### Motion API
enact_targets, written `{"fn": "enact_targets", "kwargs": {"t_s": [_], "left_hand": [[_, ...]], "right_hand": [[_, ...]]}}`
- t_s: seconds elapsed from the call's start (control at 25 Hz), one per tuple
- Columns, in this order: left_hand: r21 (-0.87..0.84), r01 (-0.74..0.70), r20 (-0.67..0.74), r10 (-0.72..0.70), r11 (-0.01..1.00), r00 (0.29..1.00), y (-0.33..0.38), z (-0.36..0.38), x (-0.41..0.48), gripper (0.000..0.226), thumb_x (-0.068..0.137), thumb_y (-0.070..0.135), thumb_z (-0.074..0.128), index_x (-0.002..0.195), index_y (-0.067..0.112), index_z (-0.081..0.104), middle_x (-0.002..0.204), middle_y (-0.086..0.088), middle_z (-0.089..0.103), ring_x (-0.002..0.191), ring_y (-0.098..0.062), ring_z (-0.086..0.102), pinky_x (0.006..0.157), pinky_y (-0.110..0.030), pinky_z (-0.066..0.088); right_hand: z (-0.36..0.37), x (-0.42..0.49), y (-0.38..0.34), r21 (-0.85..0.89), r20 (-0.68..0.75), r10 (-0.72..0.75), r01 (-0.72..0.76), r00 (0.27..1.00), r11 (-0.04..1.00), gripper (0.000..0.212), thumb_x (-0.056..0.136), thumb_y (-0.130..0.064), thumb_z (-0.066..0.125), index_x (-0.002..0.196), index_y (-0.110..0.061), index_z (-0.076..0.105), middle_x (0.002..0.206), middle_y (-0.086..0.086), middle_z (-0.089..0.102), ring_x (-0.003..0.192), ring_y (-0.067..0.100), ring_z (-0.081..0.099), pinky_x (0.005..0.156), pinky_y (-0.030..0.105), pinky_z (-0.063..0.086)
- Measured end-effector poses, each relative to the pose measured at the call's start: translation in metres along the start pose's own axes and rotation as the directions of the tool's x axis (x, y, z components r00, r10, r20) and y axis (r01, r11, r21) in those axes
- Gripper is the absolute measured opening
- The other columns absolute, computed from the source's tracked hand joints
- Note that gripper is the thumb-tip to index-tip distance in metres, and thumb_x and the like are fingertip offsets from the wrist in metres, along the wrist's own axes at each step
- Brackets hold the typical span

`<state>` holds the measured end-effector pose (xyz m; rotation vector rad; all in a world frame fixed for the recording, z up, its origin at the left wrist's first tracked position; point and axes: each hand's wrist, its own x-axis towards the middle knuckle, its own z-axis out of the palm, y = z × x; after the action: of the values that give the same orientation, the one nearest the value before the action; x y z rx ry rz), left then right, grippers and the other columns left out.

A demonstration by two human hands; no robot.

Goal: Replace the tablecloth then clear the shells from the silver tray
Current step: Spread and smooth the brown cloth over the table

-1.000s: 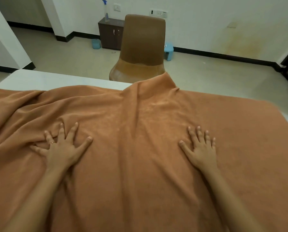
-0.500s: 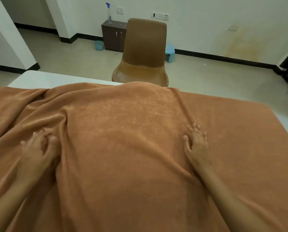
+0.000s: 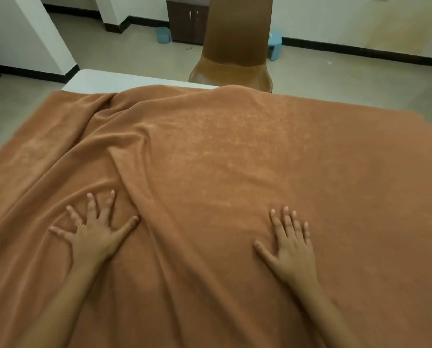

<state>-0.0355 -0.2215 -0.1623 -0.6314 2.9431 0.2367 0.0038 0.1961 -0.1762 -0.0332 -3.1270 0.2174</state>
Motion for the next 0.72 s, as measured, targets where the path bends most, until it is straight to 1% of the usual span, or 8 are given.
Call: {"fn": "enact_targets", "kwargs": {"t_s": [0.2, 0.28, 0.32, 0.4, 0.48, 0.56, 0.64, 0.72], "left_hand": [[-0.016, -0.028, -0.008, 0.028, 0.999, 1.0, -0.005, 0.0, 0.002, 0.093, 0.064, 0.094, 0.02, 0.146, 0.052, 0.008, 0.161, 0.0, 0.002, 0.144, -0.04, -0.004, 0.102, -0.073, -0.009], [-0.067, -0.043, -0.051, 0.039, 0.997, 0.998, -0.005, 0.001, -0.003, 0.091, 0.067, 0.091, 0.025, 0.147, 0.048, 0.016, 0.161, -0.002, 0.002, 0.145, -0.037, -0.003, 0.104, -0.071, -0.008], [-0.09, -0.073, -0.098, 0.065, 0.993, 0.993, -0.005, 0.001, -0.006, 0.089, 0.069, 0.088, 0.027, 0.147, 0.045, 0.02, 0.161, -0.003, 0.003, 0.146, -0.035, -0.002, 0.105, -0.07, -0.007], [-0.1, -0.191, -0.184, 0.17, 0.977, 0.968, -0.004, 0.003, -0.009, 0.082, 0.073, 0.081, 0.032, 0.145, 0.042, 0.027, 0.16, -0.003, 0.01, 0.147, -0.029, 0.003, 0.108, -0.065, -0.002], [-0.084, -0.31, -0.185, 0.29, 0.947, 0.939, -0.004, 0.005, -0.009, 0.078, 0.075, 0.078, 0.032, 0.144, 0.041, 0.033, 0.158, -0.001, 0.021, 0.146, -0.023, 0.012, 0.113, -0.06, 0.003], [-0.088, -0.331, -0.157, 0.315, 0.939, 0.936, -0.006, 0.007, -0.005, 0.078, 0.075, 0.078, 0.029, 0.144, 0.042, 0.032, 0.156, 0.001, 0.027, 0.145, -0.019, 0.019, 0.115, -0.056, 0.004], [-0.079, -0.325, -0.151, 0.311, 0.943, 0.939, -0.007, 0.008, -0.003, 0.078, 0.075, 0.079, 0.028, 0.144, 0.043, 0.03, 0.155, 0.003, 0.028, 0.144, -0.018, 0.02, 0.115, -0.053, 0.004], [-0.073, -0.327, -0.168, 0.312, 0.942, 0.935, -0.008, 0.012, -0.003, 0.078, 0.075, 0.079, 0.029, 0.144, 0.043, 0.03, 0.155, 0.003, 0.028, 0.144, -0.017, 0.021, 0.115, -0.053, 0.004]], "right_hand": [[-0.002, 0.003, -0.003, 0.005, 0.019, 0.003, -0.003, 1.0, 1.0, 0.087, 0.08, -0.078, 0.025, 0.152, -0.032, 0.01, 0.16, 0.002, 0.008, 0.148, 0.018, 0.003, 0.119, 0.043, 0.003], [-0.005, 0.01, -0.002, 0.023, 0.021, 0.01, -0.01, 1.0, 1.0, 0.086, 0.08, -0.079, 0.026, 0.152, -0.033, 0.011, 0.16, 0.001, 0.008, 0.148, 0.017, 0.003, 0.119, 0.042, 0.002], [-0.006, 0.014, -0.001, 0.034, 0.016, 0.013, -0.014, 1.0, 0.999, 0.087, 0.08, -0.079, 0.026, 0.152, -0.032, 0.012, 0.16, 0.001, 0.008, 0.148, 0.017, 0.004, 0.119, 0.042, 0.002], [-0.007, 0.022, 0.001, 0.046, 0.0, 0.01, -0.01, 1.0, 0.999, 0.088, 0.079, -0.079, 0.026, 0.151, -0.032, 0.014, 0.16, 0.002, 0.01, 0.147, 0.018, 0.005, 0.12, 0.043, 0.002], [-0.005, 0.026, 0.003, 0.038, -0.002, 0.0, 0.0, 1.0, 0.999, 0.088, 0.078, -0.079, 0.026, 0.151, -0.031, 0.015, 0.16, 0.002, 0.011, 0.147, 0.018, 0.006, 0.12, 0.042, 0.001], [-0.003, 0.025, 0.004, 0.036, -0.019, -0.008, 0.009, 1.0, 0.999, 0.087, 0.079, -0.078, 0.028, 0.151, -0.03, 0.016, 0.16, 0.003, 0.011, 0.147, 0.018, 0.005, 0.119, 0.041, -0.001], [0.0, 0.025, 0.004, 0.088, -0.059, -0.022, 0.027, 0.998, 0.996, 0.083, 0.083, -0.071, 0.036, 0.15, -0.024, 0.024, 0.158, 0.005, 0.017, 0.147, 0.017, 0.008, 0.118, 0.039, -0.002], [-0.002, 0.022, 0.005, 0.21, -0.118, -0.029, 0.054, 0.993, 0.976, 0.071, 0.087, -0.058, 0.04, 0.142, -0.013, 0.04, 0.152, 0.009, 0.033, 0.145, 0.018, 0.021, 0.119, 0.04, 0.005]]}}
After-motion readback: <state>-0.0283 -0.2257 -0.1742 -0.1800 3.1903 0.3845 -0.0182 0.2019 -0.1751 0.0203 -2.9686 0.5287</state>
